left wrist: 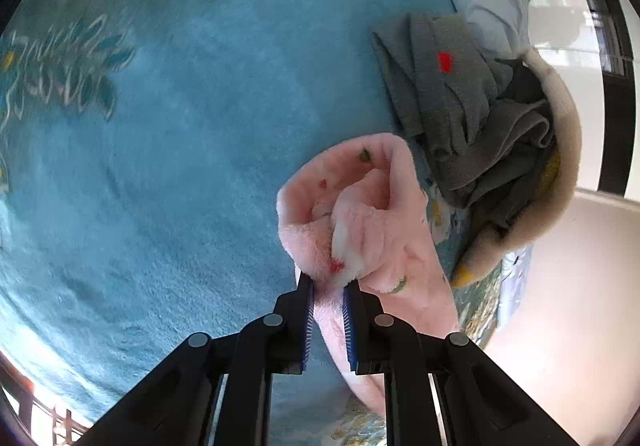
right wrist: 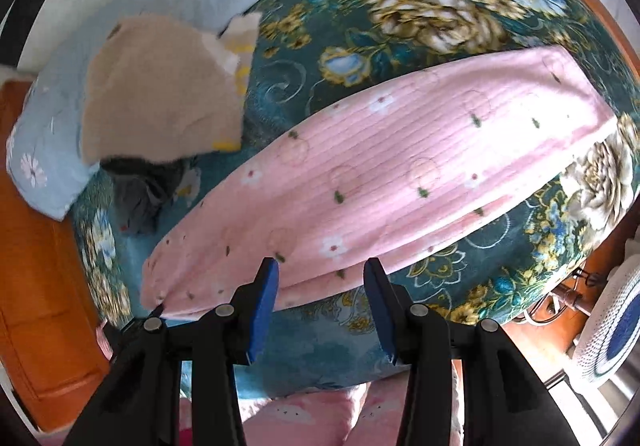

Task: Fold clothes

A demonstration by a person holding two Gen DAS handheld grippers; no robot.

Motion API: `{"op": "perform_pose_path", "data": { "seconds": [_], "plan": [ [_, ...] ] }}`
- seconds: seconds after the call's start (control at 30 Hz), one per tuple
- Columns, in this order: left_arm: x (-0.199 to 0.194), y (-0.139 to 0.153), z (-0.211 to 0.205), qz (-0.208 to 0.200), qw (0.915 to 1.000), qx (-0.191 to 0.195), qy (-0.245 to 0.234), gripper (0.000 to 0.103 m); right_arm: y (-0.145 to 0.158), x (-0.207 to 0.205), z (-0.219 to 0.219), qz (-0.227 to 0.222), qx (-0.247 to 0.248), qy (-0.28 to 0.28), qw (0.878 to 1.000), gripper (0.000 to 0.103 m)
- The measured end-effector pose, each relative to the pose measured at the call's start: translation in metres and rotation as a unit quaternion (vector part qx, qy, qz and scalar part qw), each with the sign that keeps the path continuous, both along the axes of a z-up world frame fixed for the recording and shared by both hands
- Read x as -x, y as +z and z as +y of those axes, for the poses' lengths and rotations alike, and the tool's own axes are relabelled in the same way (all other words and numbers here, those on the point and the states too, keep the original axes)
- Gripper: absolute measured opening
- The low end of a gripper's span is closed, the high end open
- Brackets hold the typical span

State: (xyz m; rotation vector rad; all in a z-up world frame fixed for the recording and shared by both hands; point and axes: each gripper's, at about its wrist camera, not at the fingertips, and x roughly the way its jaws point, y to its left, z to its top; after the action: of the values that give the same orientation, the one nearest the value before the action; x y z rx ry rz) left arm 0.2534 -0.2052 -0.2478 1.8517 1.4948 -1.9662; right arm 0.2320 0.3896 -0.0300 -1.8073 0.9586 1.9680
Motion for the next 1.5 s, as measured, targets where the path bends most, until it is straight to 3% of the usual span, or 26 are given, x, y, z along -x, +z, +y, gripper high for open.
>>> {"op": "perform_pose_path", "data": {
  "seconds": [0.13,0.23,0.33,0.43,0.6,0.87,1.13,1.3,1.33,1.4,1.47,1.5],
  "plan": [
    [0.004,-0.014,0.001,-0.068,0.9975,0.019,0.010,0.022,-0.011,-0.016,0.033,0.014,0.010,-0.052,0.999,0.045],
    [-0.013,-0.004,0.000,-0.074,0.9961,0.016,0.046,0.030,-0.019,-0.028,0.058,0.025,0.018,-0.091,0.995,0.045],
    [-0.028,0.009,0.007,-0.078,0.9947,0.014,0.066,0.031,-0.034,-0.046,0.095,0.029,0.023,-0.141,0.989,0.045],
    [-0.032,0.018,0.033,-0.072,0.9947,0.004,0.074,0.031,-0.057,-0.064,0.132,0.019,0.034,-0.186,0.982,0.045],
    [0.003,0.027,0.108,-0.072,0.9951,-0.003,0.067,0.031,-0.115,-0.089,0.187,-0.011,0.092,-0.253,0.963,0.045],
    [0.013,0.005,0.206,-0.137,0.9850,0.006,0.105,0.034,-0.170,-0.092,0.230,-0.050,0.138,-0.250,0.957,0.045],
    [0.019,-0.002,0.223,-0.142,0.9810,0.026,0.130,0.034,-0.190,-0.107,0.243,-0.044,0.163,-0.293,0.941,0.045],
    [0.028,-0.001,0.229,-0.149,0.9823,0.054,0.100,0.033,-0.191,-0.103,0.245,-0.031,0.156,-0.305,0.939,0.044],
    [0.029,0.000,0.230,-0.151,0.9820,0.060,0.097,0.032,-0.192,-0.102,0.245,-0.034,0.151,-0.307,0.939,0.044],
    [0.028,0.002,0.230,-0.149,0.9820,0.070,0.092,0.029,-0.194,-0.103,0.246,-0.044,0.139,-0.324,0.935,0.032],
    [0.028,0.004,0.230,-0.145,0.9829,0.071,0.089,0.009,-0.193,-0.104,0.244,-0.042,0.139,-0.340,0.929,0.023],
    [0.028,0.006,0.230,-0.144,0.9832,0.071,0.087,0.008,-0.192,-0.103,0.243,-0.039,0.139,-0.341,0.929,0.014]
  ]
}}
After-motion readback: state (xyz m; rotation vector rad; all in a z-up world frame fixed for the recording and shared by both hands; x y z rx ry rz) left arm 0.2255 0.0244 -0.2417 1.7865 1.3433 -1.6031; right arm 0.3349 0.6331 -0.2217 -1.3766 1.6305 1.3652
